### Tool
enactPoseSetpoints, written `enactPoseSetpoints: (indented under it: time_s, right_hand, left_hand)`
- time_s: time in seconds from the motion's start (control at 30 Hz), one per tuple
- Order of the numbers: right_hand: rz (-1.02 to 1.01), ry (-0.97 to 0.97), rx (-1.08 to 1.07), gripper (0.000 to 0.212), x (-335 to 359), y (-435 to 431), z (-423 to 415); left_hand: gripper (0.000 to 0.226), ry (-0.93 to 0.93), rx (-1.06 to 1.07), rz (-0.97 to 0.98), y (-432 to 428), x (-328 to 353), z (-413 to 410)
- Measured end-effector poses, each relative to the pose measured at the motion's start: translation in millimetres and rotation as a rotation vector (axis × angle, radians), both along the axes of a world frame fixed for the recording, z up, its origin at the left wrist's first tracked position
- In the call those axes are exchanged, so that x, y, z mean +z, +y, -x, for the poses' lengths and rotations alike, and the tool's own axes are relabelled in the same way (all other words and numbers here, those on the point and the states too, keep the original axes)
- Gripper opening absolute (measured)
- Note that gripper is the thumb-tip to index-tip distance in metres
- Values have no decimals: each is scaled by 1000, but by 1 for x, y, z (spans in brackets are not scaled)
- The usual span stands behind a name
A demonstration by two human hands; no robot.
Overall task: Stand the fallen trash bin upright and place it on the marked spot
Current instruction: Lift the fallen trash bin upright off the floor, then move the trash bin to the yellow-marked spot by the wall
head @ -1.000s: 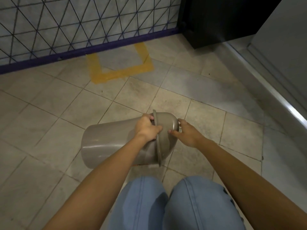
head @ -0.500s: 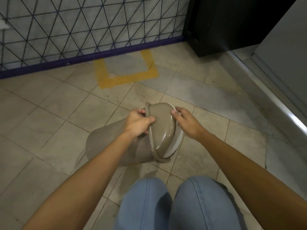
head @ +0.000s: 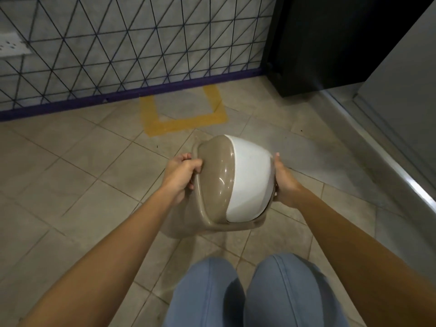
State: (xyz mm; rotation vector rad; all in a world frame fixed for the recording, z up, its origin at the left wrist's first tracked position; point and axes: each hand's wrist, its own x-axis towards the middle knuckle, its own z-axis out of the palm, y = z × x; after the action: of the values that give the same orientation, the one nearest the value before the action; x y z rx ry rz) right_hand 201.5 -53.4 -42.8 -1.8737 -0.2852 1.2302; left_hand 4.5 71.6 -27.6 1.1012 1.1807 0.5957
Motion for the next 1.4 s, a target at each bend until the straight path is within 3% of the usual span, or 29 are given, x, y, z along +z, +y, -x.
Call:
enactPoseSetpoints:
  time_s: [0.13,0.37,0.77,1.03,1.2,1.4]
  right_hand:
    - [66,178,-12,72,2,-5,0]
    - [63,7,115,66,11,-2,6]
    - [-37,-19,185,61,18,-4,18]
    - [-163,6,403,47,14,-17,16]
    - [-186,-161,562,94,11,-18,17]
    - [-174,-350,609,118,6,-10,24]
  left_hand:
    - [18,-33,37,53,1,-1,11]
    - [22,-29,38,18,9,-9,34]
    - [17,3,68,56,4,-36,67]
    - [19,7,88,51,2,-35,80]
    - [45,9,4,-35,-9,-37,96]
    - [69,-66,-81,-125,-32,-36,111]
